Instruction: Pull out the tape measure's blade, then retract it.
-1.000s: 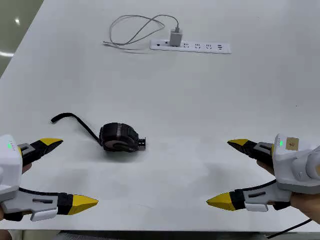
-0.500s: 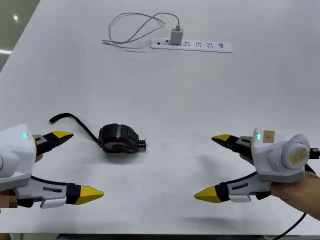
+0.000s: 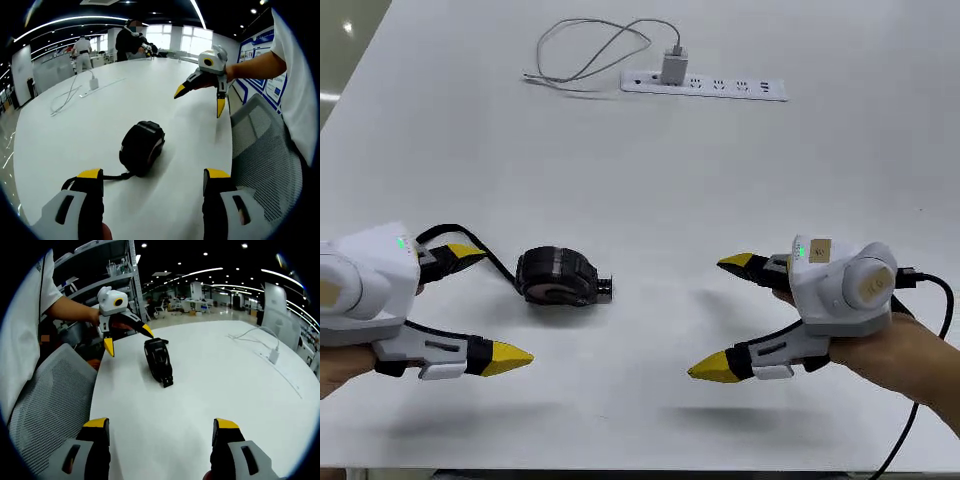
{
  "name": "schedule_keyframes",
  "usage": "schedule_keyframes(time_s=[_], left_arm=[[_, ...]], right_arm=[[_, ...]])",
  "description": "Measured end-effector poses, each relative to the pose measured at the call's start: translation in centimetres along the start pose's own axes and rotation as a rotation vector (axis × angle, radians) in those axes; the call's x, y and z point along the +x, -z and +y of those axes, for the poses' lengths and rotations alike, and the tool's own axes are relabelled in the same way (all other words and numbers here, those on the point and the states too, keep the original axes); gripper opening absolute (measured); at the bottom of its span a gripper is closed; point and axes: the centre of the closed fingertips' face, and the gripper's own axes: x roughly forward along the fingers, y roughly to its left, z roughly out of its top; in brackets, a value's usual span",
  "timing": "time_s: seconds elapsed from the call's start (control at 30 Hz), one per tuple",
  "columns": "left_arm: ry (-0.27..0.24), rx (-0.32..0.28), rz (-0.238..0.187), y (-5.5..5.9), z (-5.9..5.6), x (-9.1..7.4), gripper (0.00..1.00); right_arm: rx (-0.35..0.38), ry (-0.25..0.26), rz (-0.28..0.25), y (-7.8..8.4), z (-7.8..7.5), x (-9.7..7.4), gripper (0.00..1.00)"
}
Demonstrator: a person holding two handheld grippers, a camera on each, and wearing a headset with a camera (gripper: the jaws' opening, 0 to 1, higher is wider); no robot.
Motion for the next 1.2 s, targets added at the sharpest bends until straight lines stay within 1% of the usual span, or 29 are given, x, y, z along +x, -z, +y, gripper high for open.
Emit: schedule_keyframes(time_s=[0.1, 0.2, 0.3, 0.37, 0.47, 0.5, 0.63, 0.73, 0.97, 1.1, 1.2], left_arm=[[0.005, 0.015, 0.018, 0.2, 0.4, 0.5, 0.74], [-0.004, 0.037, 0.038, 0.3, 1.0, 1.1, 0.73], [0.013, 0.048, 0.053, 0.4, 1.3, 1.8, 0.71], [0.022, 0.060, 0.075, 0.6, 1.5, 2.3, 0.70], [0.022, 0.077, 0.093, 0.8, 1.9, 2.7, 0.69], [0.029, 0.079, 0.104, 0.9, 2.0, 2.9, 0.69], [0.039, 0.097, 0.122, 0.8, 2.4, 3.4, 0.67], [0.049, 0.104, 0.134, 0.8, 2.7, 3.7, 0.64], [0.076, 0.122, 0.155, 0.8, 2.8, 4.3, 0.56], [0.099, 0.134, 0.171, 0.7, 2.6, 4.6, 0.50], [0.113, 0.154, 0.185, 0.8, 2.3, 5.0, 0.46]], right_arm=[[0.000, -0.011, 0.005, -0.2, -0.2, 0.5, 0.81], [-0.002, -0.021, 0.007, -0.4, -0.4, 1.0, 0.80], [-0.007, -0.032, 0.015, -0.3, -0.7, 1.6, 0.79], [-0.012, -0.039, 0.022, -0.3, -0.8, 2.0, 0.78], [-0.024, -0.040, 0.025, -0.4, -0.9, 2.4, 0.77], [-0.028, -0.042, 0.027, -0.4, -1.0, 2.6, 0.77], [-0.042, -0.050, 0.032, -0.7, -1.2, 3.2, 0.76], [-0.048, -0.055, 0.032, -0.8, -1.4, 3.6, 0.76], [-0.056, -0.069, 0.037, -1.0, -1.7, 4.5, 0.74], [-0.059, -0.075, 0.038, -1.1, -1.8, 4.9, 0.74], [-0.060, -0.080, 0.034, -1.4, -1.8, 5.1, 0.73]])
